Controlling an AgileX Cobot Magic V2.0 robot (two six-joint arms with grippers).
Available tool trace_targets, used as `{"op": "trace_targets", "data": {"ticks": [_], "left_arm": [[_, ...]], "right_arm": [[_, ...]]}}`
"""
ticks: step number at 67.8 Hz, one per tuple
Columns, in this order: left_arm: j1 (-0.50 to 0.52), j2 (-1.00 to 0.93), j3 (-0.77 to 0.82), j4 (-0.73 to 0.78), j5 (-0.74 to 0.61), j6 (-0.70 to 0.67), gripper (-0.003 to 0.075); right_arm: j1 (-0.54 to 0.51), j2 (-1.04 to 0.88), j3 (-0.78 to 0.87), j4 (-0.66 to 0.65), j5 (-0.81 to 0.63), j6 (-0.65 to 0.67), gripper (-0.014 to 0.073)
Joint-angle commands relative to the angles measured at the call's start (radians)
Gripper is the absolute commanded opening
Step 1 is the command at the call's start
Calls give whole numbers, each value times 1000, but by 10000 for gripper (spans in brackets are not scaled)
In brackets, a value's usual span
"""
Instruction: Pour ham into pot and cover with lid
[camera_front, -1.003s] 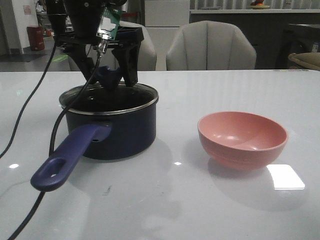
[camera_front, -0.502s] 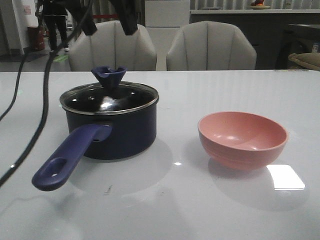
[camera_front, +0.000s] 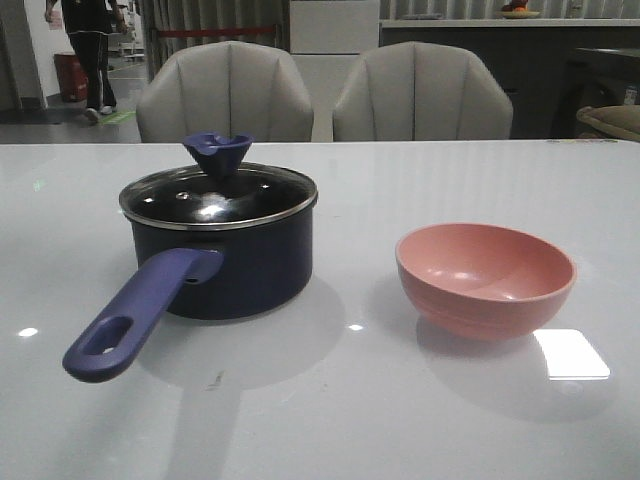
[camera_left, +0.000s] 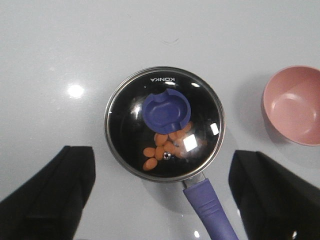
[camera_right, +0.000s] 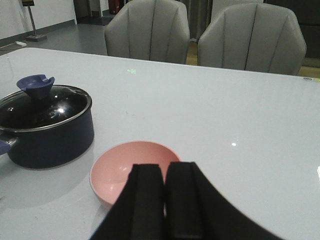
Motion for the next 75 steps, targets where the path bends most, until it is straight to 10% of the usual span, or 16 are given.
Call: {"op": "trace_targets", "data": {"ticks": [1,29,61,75], "left_arm": [[-4,-170,122,2,-141,1,584],[-4,-794,821,2,-588,1,584],[-4,-1501,1352,0,-734,1,578],[-4,-1457,1360,-3,-787,1,223]], "right_arm": [[-1,9,-29,4,-76,-10,162],[-1,9,-29,4,-76,-10,162],[-1,9,-29,4,-76,-10,162],[-1,10,-29,4,-75,-10,162]]}}
